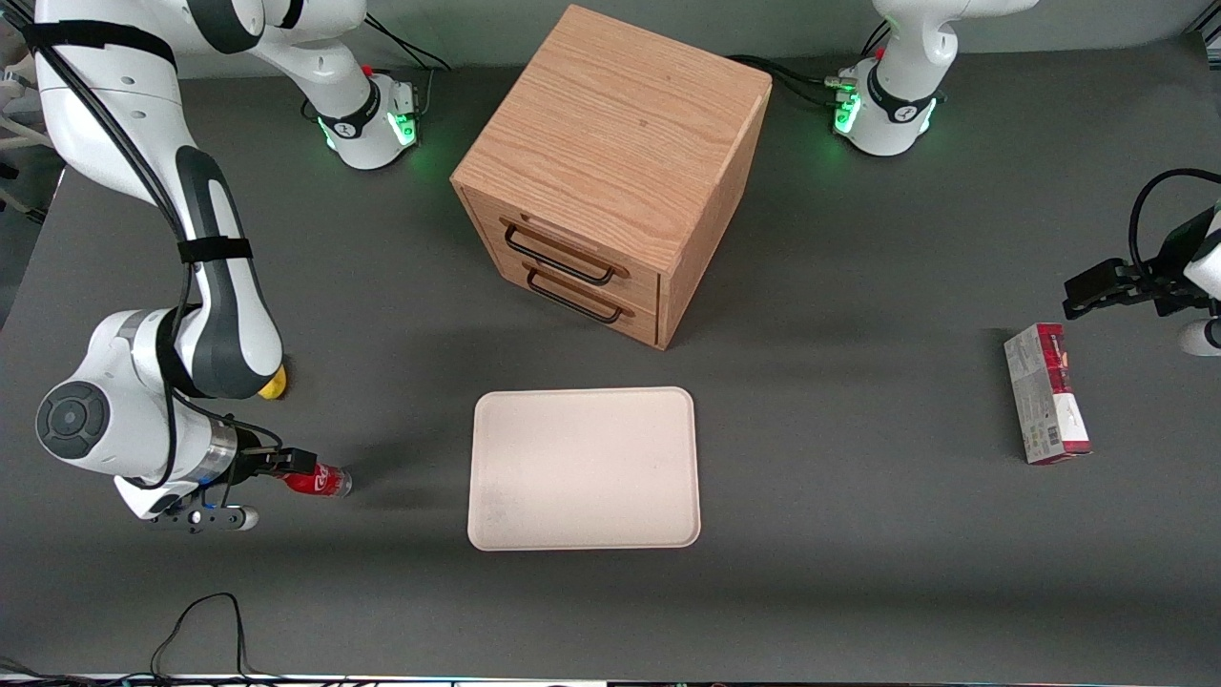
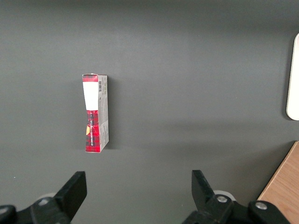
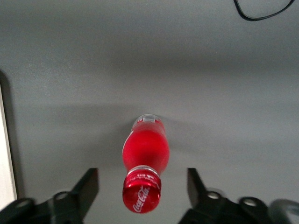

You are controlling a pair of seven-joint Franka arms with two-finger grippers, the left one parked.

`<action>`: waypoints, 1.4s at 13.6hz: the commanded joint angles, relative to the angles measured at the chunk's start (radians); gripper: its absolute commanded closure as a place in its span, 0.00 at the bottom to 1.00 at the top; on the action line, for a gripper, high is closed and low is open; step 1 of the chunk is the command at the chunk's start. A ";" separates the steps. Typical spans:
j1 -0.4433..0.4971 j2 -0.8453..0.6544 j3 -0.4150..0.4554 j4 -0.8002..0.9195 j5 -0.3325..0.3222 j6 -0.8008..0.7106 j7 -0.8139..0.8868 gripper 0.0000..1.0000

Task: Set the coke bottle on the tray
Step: 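Close the right gripper around the bottle's cap end, then lift the bottle and carry it over the cream tray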

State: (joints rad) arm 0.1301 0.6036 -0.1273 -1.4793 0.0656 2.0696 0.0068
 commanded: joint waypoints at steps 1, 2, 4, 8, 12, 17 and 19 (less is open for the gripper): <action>0.003 -0.036 -0.008 -0.046 0.020 0.027 -0.045 0.50; 0.003 -0.036 -0.008 -0.046 0.020 0.027 -0.044 0.62; 0.003 -0.033 -0.006 -0.046 0.023 0.026 -0.044 0.81; 0.005 -0.039 -0.006 -0.003 0.020 0.012 -0.045 0.98; 0.006 -0.048 0.000 0.311 0.011 -0.370 -0.042 0.98; 0.009 -0.048 0.035 0.577 -0.012 -0.641 -0.042 0.97; 0.011 -0.050 0.095 0.617 -0.021 -0.637 -0.039 0.96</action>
State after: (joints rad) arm 0.1401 0.5278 -0.0776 -0.9416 0.0640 1.4527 -0.0161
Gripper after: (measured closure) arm 0.687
